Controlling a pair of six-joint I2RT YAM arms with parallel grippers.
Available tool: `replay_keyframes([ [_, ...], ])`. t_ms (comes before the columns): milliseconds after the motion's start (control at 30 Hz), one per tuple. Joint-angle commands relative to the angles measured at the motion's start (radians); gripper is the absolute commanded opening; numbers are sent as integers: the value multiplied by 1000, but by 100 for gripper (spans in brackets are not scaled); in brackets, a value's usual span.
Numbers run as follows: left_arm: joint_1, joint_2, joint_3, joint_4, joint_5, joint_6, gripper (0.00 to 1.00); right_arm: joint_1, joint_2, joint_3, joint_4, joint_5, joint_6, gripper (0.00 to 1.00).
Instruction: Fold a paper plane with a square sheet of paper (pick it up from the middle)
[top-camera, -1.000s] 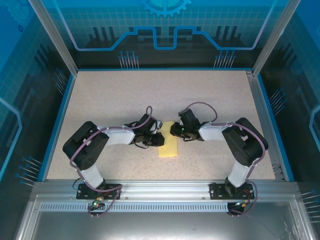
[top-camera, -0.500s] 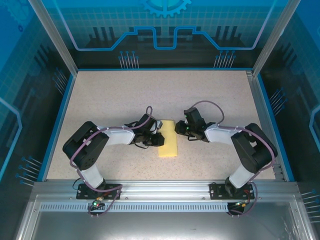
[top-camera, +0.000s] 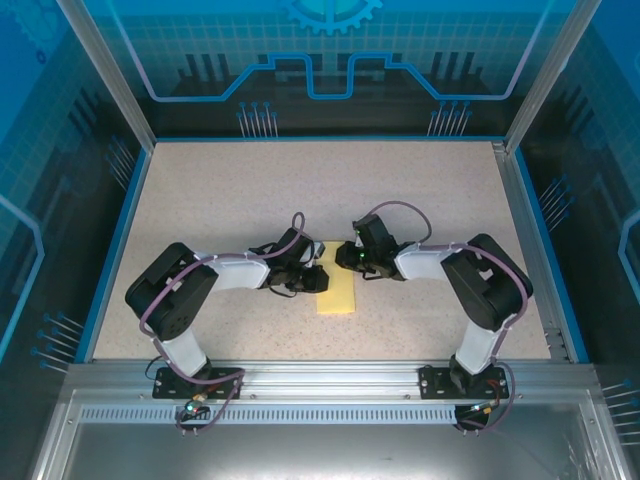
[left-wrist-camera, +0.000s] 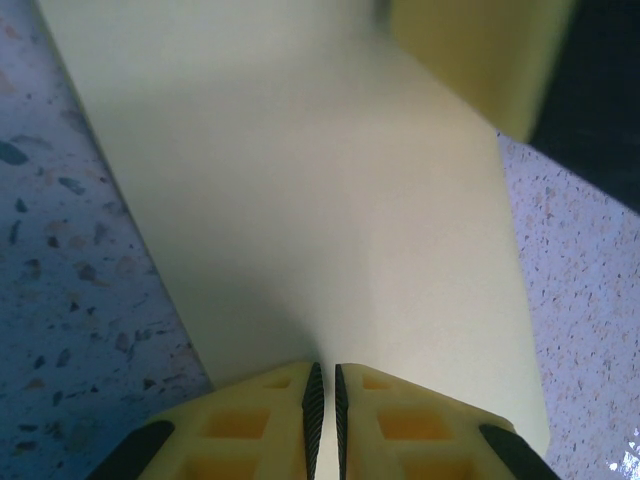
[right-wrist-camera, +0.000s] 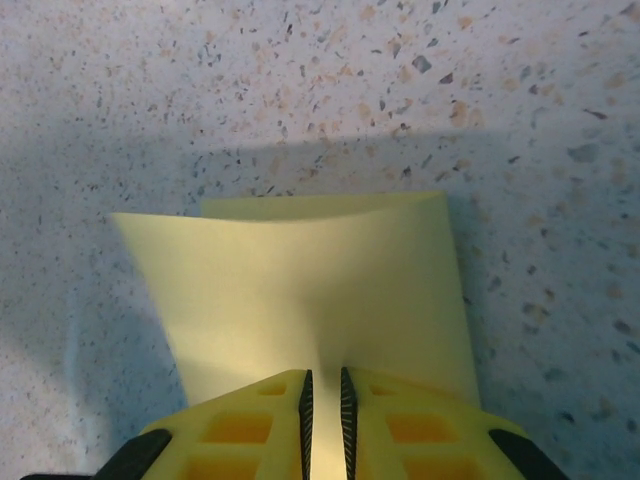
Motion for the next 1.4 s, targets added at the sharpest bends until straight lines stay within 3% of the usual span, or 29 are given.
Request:
replay_keyframes([
  [0,3,16,-39,-140,-46,29,17,2,38,33,19,-10,-7,18],
  [333,3,11,-44,-152,-51,39,17,-34,55,46,-108,113,-86,17],
  [800,5,-3,-40,-183,-53,62,17,-131,-2,28,-110,134,-105,18],
  [1133,6,20,-29,-168,-46,54,17,-54,-138,-2,-66,36,-67,18],
  [1367,6,22,-26,-167,-38,51,17,10,-17,44,17,-15,-12,17],
])
